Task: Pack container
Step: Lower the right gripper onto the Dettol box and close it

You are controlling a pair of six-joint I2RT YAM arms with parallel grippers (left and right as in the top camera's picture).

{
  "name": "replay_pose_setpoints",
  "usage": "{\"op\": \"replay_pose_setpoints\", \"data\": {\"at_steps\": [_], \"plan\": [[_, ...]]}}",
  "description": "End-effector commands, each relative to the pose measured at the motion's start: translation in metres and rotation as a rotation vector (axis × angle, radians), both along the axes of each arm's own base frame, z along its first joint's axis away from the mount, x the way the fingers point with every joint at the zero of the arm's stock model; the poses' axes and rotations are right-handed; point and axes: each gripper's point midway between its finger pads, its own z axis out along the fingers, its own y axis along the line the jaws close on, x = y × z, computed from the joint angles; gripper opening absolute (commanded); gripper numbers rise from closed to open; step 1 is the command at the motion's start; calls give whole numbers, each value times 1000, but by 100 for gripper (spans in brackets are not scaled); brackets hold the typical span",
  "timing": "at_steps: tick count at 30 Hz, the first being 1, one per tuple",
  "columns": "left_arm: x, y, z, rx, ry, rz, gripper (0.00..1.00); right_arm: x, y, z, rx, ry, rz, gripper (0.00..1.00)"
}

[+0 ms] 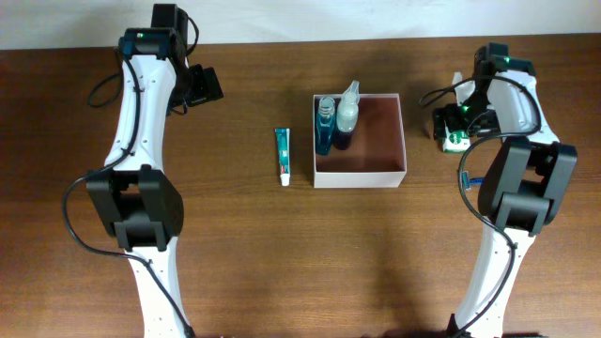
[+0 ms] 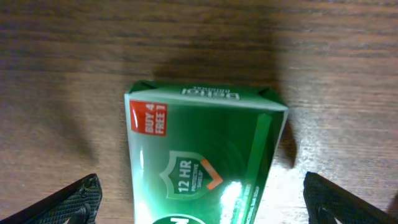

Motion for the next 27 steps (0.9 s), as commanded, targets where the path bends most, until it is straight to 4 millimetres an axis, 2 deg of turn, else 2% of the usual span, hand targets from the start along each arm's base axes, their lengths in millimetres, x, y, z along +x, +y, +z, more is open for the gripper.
{"op": "replay_pose_setpoints", "data": {"at_steps": [1, 27], "plan": [[2, 3, 0, 7, -4, -10, 99, -4, -3, -10, -14, 24, 5, 99], [2, 3, 0, 7, -4, -10, 99, 3, -4, -16, -19, 4, 6, 99]]}}
